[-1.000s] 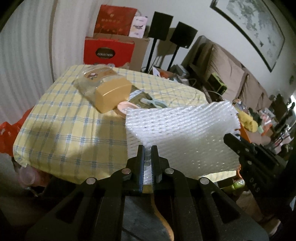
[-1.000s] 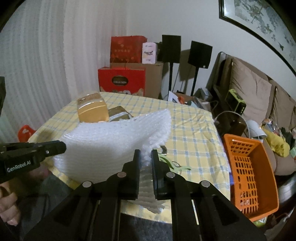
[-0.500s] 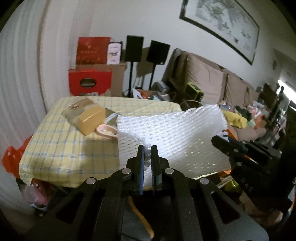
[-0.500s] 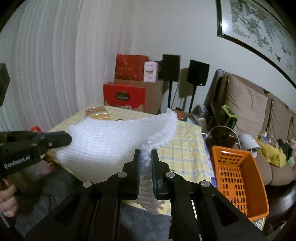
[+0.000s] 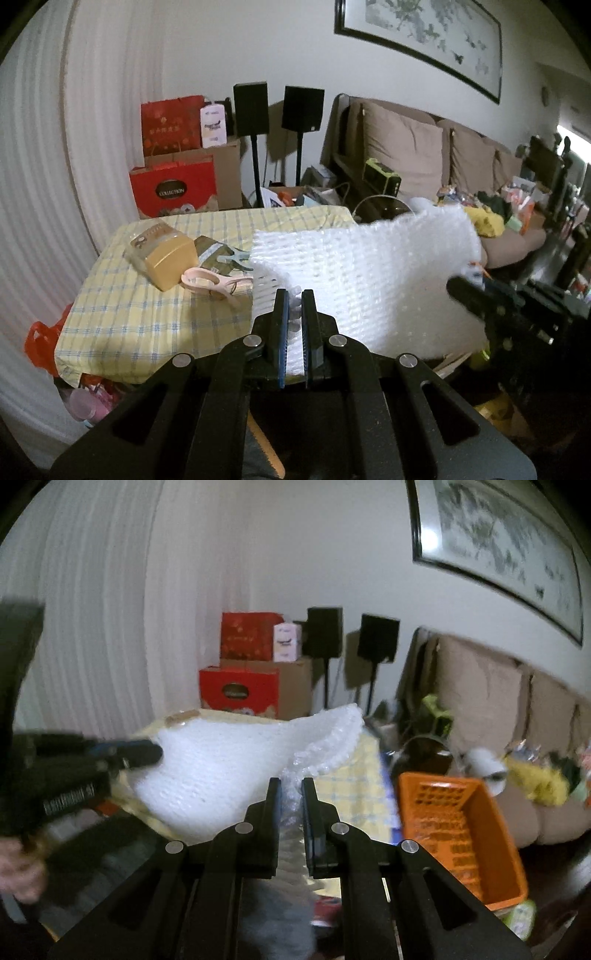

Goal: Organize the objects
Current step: 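Lift the foam sheet with the right gripper off the table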

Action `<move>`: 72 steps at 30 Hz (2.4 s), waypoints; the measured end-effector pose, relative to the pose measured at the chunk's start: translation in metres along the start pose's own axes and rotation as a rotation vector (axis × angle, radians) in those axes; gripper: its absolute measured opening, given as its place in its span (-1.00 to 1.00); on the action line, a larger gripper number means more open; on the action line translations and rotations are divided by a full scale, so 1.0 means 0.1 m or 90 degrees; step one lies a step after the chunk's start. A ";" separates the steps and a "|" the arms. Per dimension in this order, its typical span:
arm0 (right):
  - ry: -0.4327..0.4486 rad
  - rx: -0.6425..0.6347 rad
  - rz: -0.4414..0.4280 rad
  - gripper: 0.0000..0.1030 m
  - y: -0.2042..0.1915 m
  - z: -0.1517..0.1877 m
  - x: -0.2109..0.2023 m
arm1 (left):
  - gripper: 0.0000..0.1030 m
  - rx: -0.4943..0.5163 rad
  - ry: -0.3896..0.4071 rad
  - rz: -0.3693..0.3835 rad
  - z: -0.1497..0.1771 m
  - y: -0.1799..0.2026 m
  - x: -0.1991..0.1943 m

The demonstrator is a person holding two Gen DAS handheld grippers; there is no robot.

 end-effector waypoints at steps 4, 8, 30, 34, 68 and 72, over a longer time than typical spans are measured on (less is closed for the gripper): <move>-0.015 0.023 -0.023 -0.82 0.00 0.06 -0.01 | -0.88 -0.003 -0.019 0.001 0.05 0.05 0.02; 0.010 0.007 -0.030 -0.82 -0.09 -0.04 -0.12 | -0.88 0.012 -0.008 -0.015 0.03 0.13 -0.04; 0.042 -0.017 0.016 -0.81 0.30 -0.28 -0.38 | -0.88 -0.014 0.066 -0.063 -0.36 0.27 -0.34; 0.048 0.001 0.025 -0.81 0.43 -0.32 -0.45 | -0.88 0.001 0.064 -0.068 -0.34 0.40 -0.31; 0.029 0.007 0.056 -0.81 0.68 -0.35 -0.49 | -0.88 -0.011 0.054 -0.080 -0.41 0.67 -0.20; 0.030 0.013 0.062 -0.81 0.73 -0.37 -0.51 | -0.88 -0.006 0.057 -0.076 -0.43 0.75 -0.20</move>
Point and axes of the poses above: each gripper's, at about its wrist camera, not at the fingertips, and x roughly the way its jaws point, y to its right, z to its underside, the point moved 6 cm from there along x, roughly the way its jaws point, and after that the axes turned 3 degrees about -z, right-handed, at the moved point
